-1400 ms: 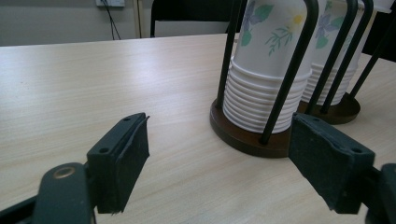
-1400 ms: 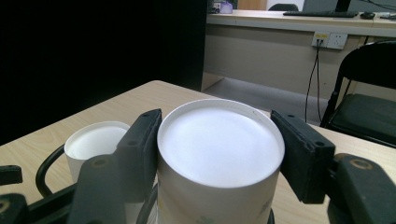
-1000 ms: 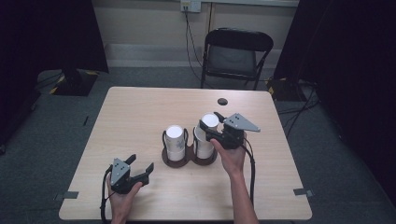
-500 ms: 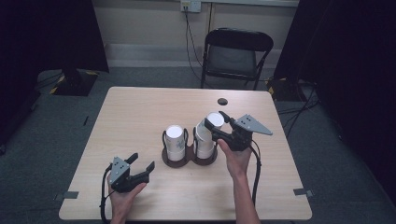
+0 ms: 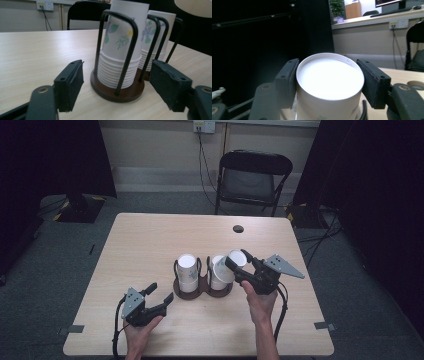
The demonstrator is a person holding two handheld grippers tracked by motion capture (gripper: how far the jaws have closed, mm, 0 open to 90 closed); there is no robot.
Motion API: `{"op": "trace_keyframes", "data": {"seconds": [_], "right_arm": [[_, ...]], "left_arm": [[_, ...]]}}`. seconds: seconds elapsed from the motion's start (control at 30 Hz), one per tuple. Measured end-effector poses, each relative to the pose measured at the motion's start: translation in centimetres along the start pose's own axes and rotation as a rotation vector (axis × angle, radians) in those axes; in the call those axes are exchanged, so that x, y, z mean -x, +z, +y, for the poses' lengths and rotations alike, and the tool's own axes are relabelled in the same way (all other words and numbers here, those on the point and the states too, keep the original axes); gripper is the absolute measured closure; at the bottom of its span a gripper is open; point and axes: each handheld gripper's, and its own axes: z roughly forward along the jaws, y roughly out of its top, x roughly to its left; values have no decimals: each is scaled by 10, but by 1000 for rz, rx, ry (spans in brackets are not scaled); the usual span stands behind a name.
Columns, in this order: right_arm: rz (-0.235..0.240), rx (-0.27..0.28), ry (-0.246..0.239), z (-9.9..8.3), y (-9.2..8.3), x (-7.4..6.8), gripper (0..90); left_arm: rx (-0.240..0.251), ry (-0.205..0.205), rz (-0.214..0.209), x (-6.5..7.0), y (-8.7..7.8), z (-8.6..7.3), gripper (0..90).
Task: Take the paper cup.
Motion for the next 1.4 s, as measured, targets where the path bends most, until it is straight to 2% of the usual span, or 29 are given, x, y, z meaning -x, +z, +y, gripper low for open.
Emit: {"op": "trace_keyframes", "data": {"seconds": [0.17,0.27,0.33,0.47,0.63,0.73,0.83,0.87,0.93,1.0,1.03,1.13,1.17,1.27,1.33,1.4], "right_arm": [[15,-11,19,-7,-7,-6,368],[33,-18,53,-13,-9,-7,369],[39,-20,72,-16,-12,-8,369],[57,-38,128,-21,-17,-13,369],[84,-55,193,-32,-18,-16,369],[92,-61,212,-38,-18,-16,369],[110,-60,249,-45,-17,-18,368],[114,-61,266,-48,-17,-19,367],[135,-63,297,-51,-17,-19,367],[142,-64,328,-54,-17,-19,368],[157,-67,348,-55,-15,-20,368],[174,-80,357,-58,-13,-23,367],[185,-85,366,-59,-11,-24,367],[176,-98,359,-60,-9,-27,367],[210,-100,389,-61,-7,-28,366],[214,-105,392,-60,-6,-29,366]], "left_arm": [[-3,26,-35,9,3,3,275],[-24,52,-45,16,7,5,263],[-35,57,-71,20,10,5,255],[-11,51,-115,29,13,6,293],[29,76,-153,38,17,10,309],[55,54,-178,42,21,11,357],[63,60,-194,46,24,12,396],[74,73,-218,51,26,13,417],[73,106,-230,57,27,14,423],[77,108,-232,58,28,15,437],[79,107,-255,62,30,15,462],[76,122,-257,66,32,14,477],[75,142,-234,71,34,13,482],[74,152,-238,76,34,12,471],[78,167,-235,79,34,11,469],[80,168,-235,79,34,11,469]]}}
